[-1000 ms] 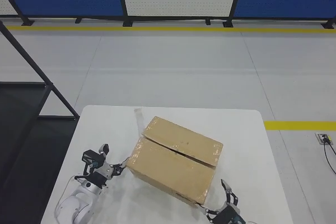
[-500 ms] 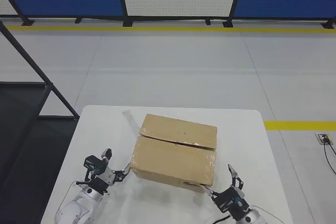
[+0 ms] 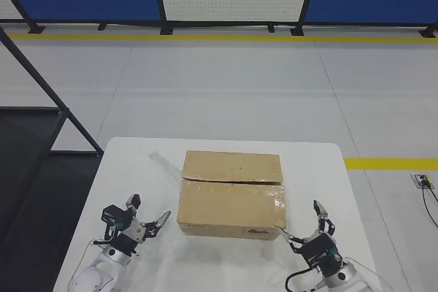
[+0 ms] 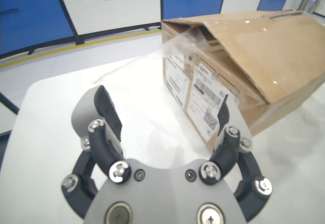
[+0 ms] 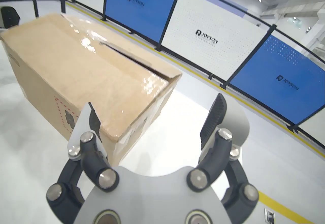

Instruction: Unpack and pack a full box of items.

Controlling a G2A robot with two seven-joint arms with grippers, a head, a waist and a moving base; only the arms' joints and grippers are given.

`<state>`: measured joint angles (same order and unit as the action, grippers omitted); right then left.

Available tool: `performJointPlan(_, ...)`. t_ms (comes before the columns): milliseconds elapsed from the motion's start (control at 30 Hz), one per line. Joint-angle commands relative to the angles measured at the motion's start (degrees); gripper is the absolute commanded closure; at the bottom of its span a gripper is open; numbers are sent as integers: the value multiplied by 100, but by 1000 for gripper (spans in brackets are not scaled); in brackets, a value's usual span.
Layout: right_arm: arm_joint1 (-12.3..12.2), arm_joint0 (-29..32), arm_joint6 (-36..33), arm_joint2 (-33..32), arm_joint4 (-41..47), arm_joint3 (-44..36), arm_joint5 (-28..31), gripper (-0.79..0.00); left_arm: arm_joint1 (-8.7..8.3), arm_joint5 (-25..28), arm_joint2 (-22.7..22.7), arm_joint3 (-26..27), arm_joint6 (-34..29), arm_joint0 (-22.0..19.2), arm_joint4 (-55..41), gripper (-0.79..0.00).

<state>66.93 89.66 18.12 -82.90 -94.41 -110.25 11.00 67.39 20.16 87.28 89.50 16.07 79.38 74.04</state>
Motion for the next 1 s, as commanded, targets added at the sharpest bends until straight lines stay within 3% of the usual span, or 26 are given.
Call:
performJointPlan(0,-30,31,404,-121,-32,-120,290,-785,-6,-241,227,31,42,83,-197,-785)
performJointPlan(133,-76,37,548,-251,-339,-303,606,-785,-51,-941,540,111,-540,287,441,-785)
performJointPlan(433,-76,37,548,-251,-339,-303,606,-785,-51,-941,540,111,-540,287,441,-785)
performJointPlan(500,-76,37,548,-251,-339,-303,606,-785,-43,-709,575,153,-500,194,12,-785)
performJointPlan(567,-67,-13,399,-220,-304,-288,540,-785,-60,-1110,623,45,-513,-57,525,-785)
performJointPlan(633,-59,-92,393,-183,-186,-239,552,-785,-52,-848,409,-194,-412,-386,605,-785)
performJointPlan(700,-58,-141,387,-171,-162,-189,565,-785,-67,-1087,263,-630,-322,-819,1327,-785)
performJointPlan(767,-57,-147,398,-183,-107,-130,549,-785,-46,-892,-2,-1152,-185,-1263,1474,-785)
performJointPlan(967,-53,16,491,-273,21,-81,371,-785,42,-1150,-819,-2487,133,-2436,2602,-785)
